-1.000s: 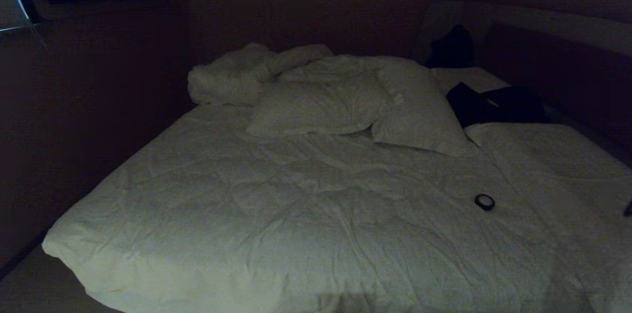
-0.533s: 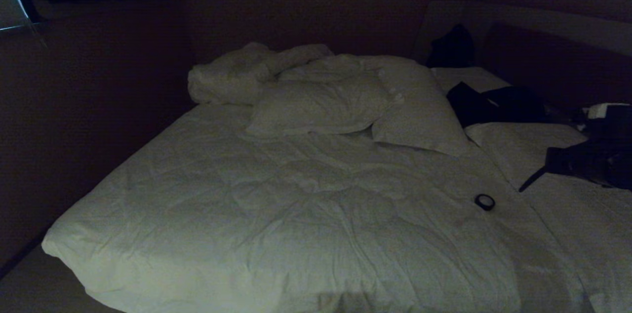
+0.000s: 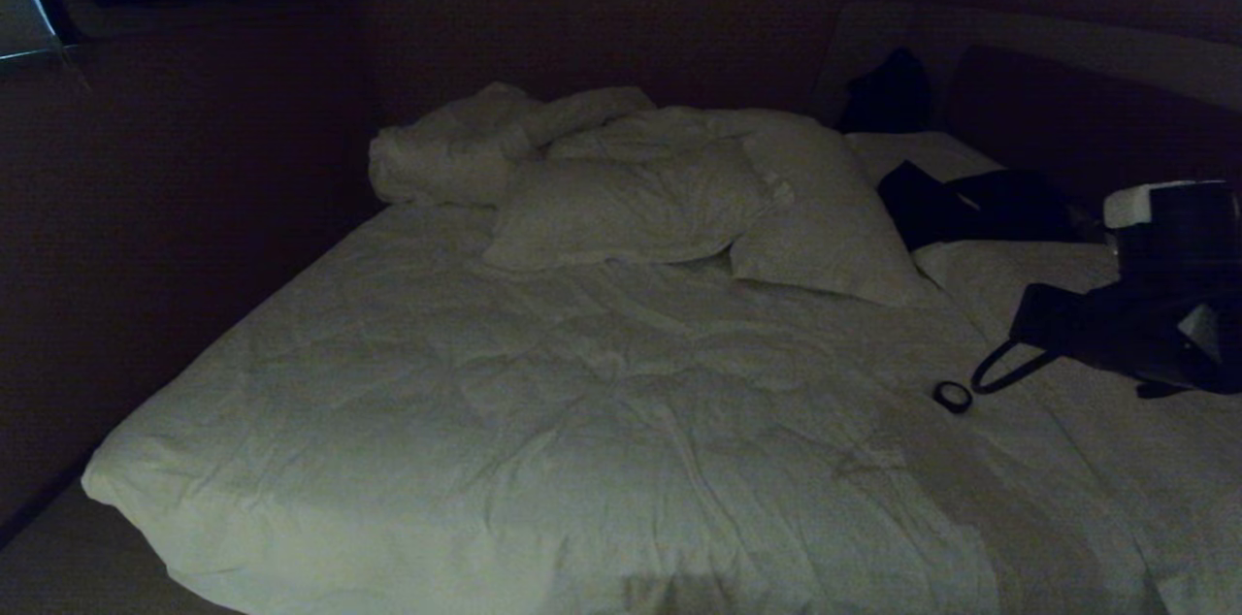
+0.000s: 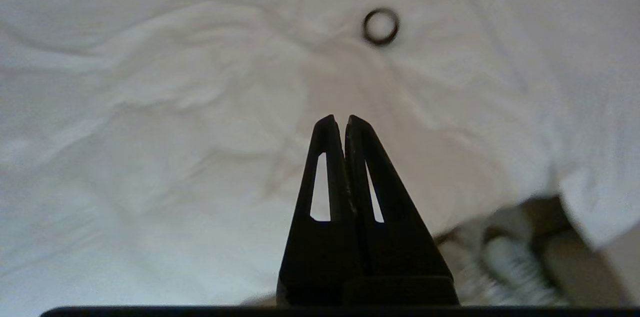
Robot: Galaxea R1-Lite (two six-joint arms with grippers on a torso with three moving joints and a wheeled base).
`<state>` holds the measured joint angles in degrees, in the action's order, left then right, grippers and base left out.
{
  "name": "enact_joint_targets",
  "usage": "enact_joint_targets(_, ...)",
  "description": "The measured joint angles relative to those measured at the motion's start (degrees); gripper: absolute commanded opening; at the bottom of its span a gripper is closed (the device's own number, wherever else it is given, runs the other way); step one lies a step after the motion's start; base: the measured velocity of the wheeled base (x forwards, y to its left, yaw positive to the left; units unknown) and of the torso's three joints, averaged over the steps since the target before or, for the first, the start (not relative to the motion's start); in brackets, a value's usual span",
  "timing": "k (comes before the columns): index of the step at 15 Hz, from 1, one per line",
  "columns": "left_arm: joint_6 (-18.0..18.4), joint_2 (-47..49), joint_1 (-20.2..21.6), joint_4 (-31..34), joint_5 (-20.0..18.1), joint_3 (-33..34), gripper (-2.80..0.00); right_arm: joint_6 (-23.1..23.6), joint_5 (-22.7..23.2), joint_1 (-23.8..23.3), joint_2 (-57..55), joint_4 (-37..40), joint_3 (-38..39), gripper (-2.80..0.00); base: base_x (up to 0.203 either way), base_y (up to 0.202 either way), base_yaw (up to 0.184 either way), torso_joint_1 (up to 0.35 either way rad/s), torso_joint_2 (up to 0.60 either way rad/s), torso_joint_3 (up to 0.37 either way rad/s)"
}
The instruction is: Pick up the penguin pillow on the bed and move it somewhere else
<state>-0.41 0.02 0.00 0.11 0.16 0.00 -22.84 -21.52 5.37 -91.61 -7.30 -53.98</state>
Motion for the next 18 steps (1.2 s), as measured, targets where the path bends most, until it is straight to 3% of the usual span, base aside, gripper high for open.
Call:
enact_joint_targets(4,0.0,0.0,0.0,-0.01,-0.02,0.0,-2.8,-4.8,-0.03,4.18,15.28,5.46,5.83,-2.8,0.0,0.0,0.0,0.0,0.0,0.0)
enact_joint_targets(8,0.01,0.0,-0.02,-0.01,-0.02,0.0,-2.8,-3.62,-1.36,5.7,30.93,9.95,11.17,-2.8,0.0,0.0,0.0,0.0,0.0,0.0)
enact_joint_targets(15,0.01,0.0,0.0,-0.01,-0.02,0.0,-2.8,7.5,-5.41,5.51,55.56,14.03,17.13,-2.8,0.0,0.0,0.0,0.0,0.0,0.0)
enact_joint_targets(18,0.01,0.0,0.0,-0.01,-0.02,0.0,-2.8,13.02,-7.57,1.86,62.11,15.99,17.82,-2.8,0.0,0.0,0.0,0.0,0.0,0.0)
